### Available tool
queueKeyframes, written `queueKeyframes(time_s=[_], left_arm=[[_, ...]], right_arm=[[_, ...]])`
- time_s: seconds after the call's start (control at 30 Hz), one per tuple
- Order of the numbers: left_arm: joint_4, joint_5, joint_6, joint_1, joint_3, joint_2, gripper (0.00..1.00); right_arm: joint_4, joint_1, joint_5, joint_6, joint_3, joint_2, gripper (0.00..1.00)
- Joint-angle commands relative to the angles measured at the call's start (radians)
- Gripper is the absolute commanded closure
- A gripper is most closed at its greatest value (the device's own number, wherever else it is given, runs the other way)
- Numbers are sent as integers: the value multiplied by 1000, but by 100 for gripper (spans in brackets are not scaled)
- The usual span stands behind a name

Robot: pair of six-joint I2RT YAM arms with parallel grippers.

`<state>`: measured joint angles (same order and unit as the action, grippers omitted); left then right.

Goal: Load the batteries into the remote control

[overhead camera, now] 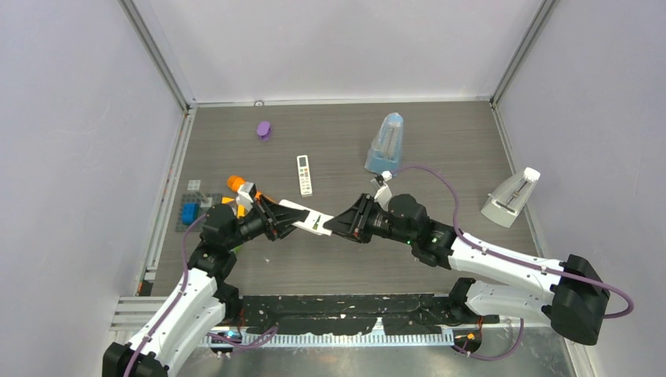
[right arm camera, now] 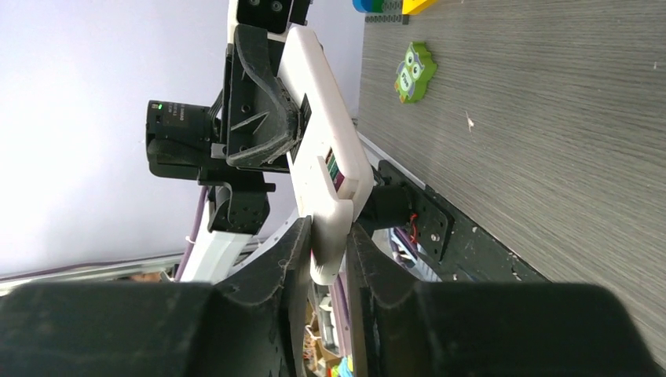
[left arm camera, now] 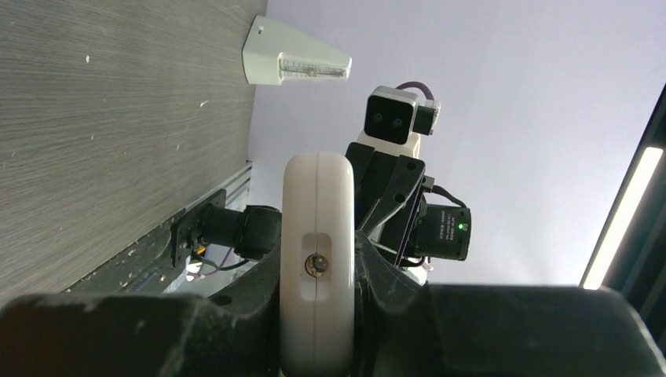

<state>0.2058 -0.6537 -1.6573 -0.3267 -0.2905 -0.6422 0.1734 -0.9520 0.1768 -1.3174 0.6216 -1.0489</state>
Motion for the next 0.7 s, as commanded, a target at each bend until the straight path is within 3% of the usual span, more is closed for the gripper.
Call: queueKeyframes(time_s=[0.0, 0.1, 0.27, 0.67], left_arm=[[66, -45, 4, -5, -14, 13, 100], [77, -45, -7, -5, -11, 18, 100], [120, -41, -8, -5, -7, 18, 100], [233, -34, 5, -5, 3, 32, 100]], right_arm=[[174, -4, -74, -39, -44, 12, 85], [231, -13, -100, -39, -67, 7, 94], [371, -29, -145, -63, -109, 13, 95], [472, -34, -217, -47, -117, 37, 95]])
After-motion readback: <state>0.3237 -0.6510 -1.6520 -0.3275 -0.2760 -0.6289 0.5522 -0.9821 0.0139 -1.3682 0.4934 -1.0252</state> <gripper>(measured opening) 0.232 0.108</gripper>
